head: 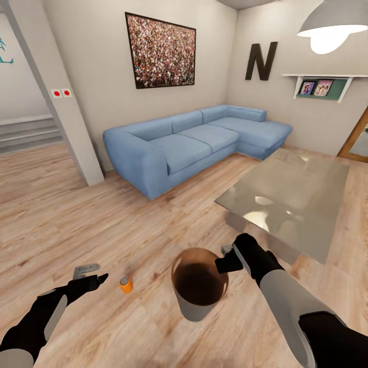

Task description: Put the three can of soda from the living room inside the tash can in the kitchen.

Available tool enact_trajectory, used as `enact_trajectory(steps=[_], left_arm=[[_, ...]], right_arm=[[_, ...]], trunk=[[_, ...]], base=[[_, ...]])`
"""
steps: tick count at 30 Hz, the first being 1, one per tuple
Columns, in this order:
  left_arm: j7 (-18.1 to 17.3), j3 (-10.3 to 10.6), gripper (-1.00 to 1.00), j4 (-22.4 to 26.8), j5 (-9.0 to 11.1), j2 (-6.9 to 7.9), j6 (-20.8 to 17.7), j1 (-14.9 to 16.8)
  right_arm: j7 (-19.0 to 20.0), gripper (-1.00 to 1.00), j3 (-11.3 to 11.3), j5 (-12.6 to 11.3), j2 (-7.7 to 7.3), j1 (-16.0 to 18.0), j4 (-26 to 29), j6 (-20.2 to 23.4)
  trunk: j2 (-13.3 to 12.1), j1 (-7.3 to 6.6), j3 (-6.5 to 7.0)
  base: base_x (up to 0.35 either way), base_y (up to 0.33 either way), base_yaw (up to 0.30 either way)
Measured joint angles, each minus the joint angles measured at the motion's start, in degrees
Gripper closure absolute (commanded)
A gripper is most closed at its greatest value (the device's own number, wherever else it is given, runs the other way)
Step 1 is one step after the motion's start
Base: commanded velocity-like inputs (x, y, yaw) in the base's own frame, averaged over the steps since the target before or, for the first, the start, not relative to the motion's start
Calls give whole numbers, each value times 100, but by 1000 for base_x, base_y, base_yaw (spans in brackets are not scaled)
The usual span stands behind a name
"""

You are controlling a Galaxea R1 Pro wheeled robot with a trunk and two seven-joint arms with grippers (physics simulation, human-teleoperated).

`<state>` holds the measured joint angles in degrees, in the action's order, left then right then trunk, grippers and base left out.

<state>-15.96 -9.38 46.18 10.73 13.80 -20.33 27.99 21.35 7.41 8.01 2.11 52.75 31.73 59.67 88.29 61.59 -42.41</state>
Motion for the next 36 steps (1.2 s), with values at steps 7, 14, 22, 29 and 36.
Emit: enact_trajectory(steps=[7,14,22,29,36], left_arm=[[-10,-1,-100,14,4,-6,0,-3],[-12,-2,-100,0,-2,-1,-32,3],[-18,-1,-100,-3,-11,0,-54,5],[-21,5,-100,-3,-16,0,-58,5],[-21,6,-100,-7,-18,0,-56,5]], right_arm=[[-6,100,-425,-15,-58,-2,0,1],[-4,100,-564,-56,-203,-2,1,7],[1,100,-857,-101,-325,-11,0,14],[-8,100,-906,-39,-329,-12,-1,6],[-5,100,-912,-10,-329,-14,-1,2]], trunk=[[0,0,45],[0,0,91],[0,0,144],[0,0,190],[0,0,226]], base=[[0,91,-179],[0,161,-184],[0,298,-185],[0,311,-185],[0,279,-126]])
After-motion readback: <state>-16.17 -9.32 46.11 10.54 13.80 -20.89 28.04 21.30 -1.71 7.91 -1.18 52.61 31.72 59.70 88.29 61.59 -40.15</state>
